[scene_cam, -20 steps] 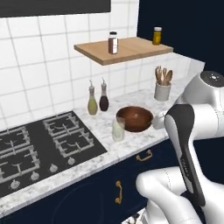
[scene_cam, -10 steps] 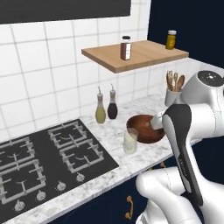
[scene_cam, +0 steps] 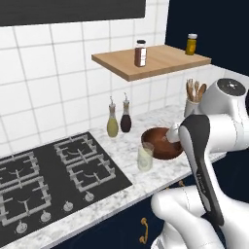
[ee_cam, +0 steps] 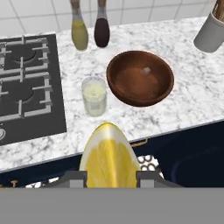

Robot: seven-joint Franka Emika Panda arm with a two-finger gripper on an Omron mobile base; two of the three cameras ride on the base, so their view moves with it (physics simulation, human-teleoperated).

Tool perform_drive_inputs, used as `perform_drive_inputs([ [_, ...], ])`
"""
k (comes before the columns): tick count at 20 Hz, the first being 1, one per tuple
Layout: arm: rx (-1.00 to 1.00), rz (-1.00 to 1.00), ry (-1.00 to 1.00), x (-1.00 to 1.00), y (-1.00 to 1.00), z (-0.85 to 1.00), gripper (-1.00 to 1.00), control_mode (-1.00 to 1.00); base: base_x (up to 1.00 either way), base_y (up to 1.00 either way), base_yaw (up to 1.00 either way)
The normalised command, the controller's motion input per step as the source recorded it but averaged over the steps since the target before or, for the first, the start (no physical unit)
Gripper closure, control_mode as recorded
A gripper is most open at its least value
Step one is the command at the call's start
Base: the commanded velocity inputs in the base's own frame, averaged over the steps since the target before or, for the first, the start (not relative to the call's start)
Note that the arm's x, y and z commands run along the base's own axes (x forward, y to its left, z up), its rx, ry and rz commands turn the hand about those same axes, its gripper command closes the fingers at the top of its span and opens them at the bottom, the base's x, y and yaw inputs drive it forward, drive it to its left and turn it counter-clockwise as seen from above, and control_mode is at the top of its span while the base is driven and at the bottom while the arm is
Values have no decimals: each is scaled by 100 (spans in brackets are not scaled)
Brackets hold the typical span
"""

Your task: Grab a lemon wedge from the fridge and one ice cube from the ice bowl, and put them in the glass of lemonade.

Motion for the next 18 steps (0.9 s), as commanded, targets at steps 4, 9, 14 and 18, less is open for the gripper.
perform_drive_inputs([
  [4,0,0,4,100,23,-48,100,-100,0,0,0],
  [9,0,1,12,96,16,-63,100,-100,0,0,0],
  [14,0,3,20,81,6,-57,100,-100,0,0,0],
  [18,1,12,20,26,0,-30,100,-100,0,0,0],
])
